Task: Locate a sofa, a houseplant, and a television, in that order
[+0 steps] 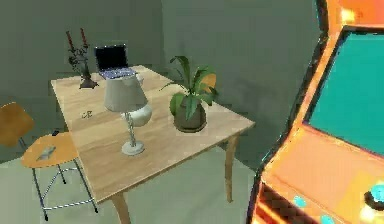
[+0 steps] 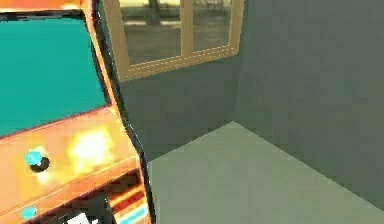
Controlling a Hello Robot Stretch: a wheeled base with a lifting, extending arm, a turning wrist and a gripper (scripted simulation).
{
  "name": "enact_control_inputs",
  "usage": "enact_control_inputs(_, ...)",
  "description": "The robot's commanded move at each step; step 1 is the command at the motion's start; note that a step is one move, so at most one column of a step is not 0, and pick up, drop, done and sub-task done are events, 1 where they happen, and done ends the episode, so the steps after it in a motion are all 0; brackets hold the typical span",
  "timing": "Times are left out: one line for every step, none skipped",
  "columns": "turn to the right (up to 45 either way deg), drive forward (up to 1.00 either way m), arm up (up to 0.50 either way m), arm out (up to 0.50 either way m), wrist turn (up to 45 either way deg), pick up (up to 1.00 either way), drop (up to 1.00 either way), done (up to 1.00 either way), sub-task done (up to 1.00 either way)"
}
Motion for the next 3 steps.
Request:
enact_control_inputs(-45.0,0.00,0.00,0.00,0.0,0.00,0.00,0.00,0.00)
enact_control_inputs(-45.0,0.00,0.00,0.00,0.0,0.00,0.00,0.00,0.00)
enact_control_inputs(-45.0,0.00,0.00,0.00,0.0,0.00,0.00,0.00,0.00)
